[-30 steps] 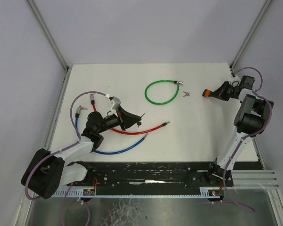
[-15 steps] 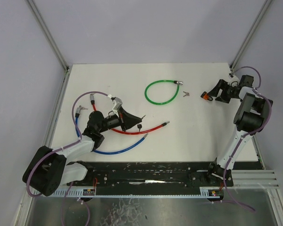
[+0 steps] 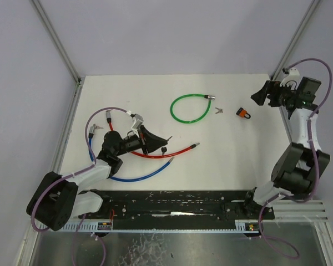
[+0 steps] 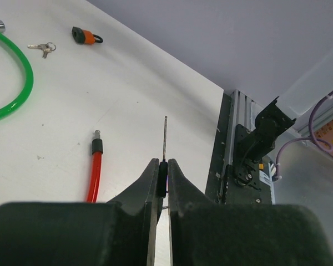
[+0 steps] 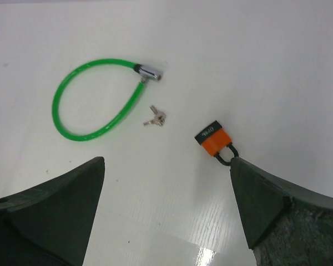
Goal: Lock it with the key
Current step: Place the lock at the center of the board, then place the key at the center of the board.
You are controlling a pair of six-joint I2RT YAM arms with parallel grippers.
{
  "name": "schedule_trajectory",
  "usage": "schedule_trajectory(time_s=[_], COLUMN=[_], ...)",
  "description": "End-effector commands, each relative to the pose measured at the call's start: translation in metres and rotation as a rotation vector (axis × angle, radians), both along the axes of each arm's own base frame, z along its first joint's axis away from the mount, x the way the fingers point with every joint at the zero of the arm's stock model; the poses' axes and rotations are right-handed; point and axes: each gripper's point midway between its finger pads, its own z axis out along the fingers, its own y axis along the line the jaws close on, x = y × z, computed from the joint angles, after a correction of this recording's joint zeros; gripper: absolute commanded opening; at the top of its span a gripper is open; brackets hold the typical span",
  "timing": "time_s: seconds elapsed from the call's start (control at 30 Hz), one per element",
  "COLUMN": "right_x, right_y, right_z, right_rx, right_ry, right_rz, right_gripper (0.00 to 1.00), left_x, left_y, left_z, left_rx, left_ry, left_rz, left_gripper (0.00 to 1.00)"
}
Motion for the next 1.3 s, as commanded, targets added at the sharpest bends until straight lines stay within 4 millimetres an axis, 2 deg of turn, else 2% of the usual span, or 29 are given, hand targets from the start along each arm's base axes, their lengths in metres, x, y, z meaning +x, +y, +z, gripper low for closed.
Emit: schedule_trajectory(time_s=[0.0, 0.1, 0.2, 0.3, 0.4, 0.47, 0.63, 0.77, 0.93, 1.1, 1.27], right_x=[-0.024, -0.048, -0.085, -0.11, -0.131, -0.143, -0.164, -0.169, -0.179, -0.18, -0.165], right_y=[0.029, 0.049, 0.099, 0.144, 0.183, 0.199, 0.226, 0.241, 0.259, 0.273, 0.278], right_z=[0.109, 0.15, 0.16, 0.151, 0.123, 0.108, 0.073, 0.062, 0.052, 0.044, 0.039], right_rx=[-0.09, -0.034, 0.122, 0.145, 0.056, 0.09, 0.124, 0.098, 0.105, 0.097, 0.063], right_ry=[-0.374, -0.541, -0.583, -0.554, -0.553, -0.521, -0.503, -0.482, -0.459, -0.441, -0.433], right_rz=[0.112, 0.116, 0.363, 0.557, 0.698, 0.782, 0.899, 0.948, 1.014, 1.019, 0.943], right_gripper=[1.0, 1.0, 1.0, 1.0, 0.99, 0.93, 0.89, 0.83, 0.78, 0.71, 0.65], left_x=[-0.004, -0.003, -0.002, 0.002, 0.006, 0.007, 0.026, 0.039, 0.042, 0.055, 0.061], left_y=[-0.003, -0.004, -0.004, -0.007, -0.021, -0.033, -0.047, -0.059, -0.076, -0.077, -0.079], left_z=[0.037, 0.045, 0.056, 0.066, 0.07, 0.072, 0.078, 0.074, 0.064, 0.058, 0.051], left_rx=[-0.089, -0.11, -0.15, -0.204, -0.225, -0.234, -0.279, -0.299, -0.298, -0.298, -0.263], left_ry=[-0.081, -0.075, -0.07, -0.027, 0.002, 0.001, 0.022, 0.095, 0.155, 0.209, 0.262], left_rz=[-0.036, -0.037, -0.036, -0.02, -0.006, 0.022, 0.175, 0.251, 0.273, 0.398, 0.546], left_gripper=[0.01, 0.01, 0.0, 0.0, 0.0, 0.0, 0.0, 0.0, 0.0, 0.0, 0.0])
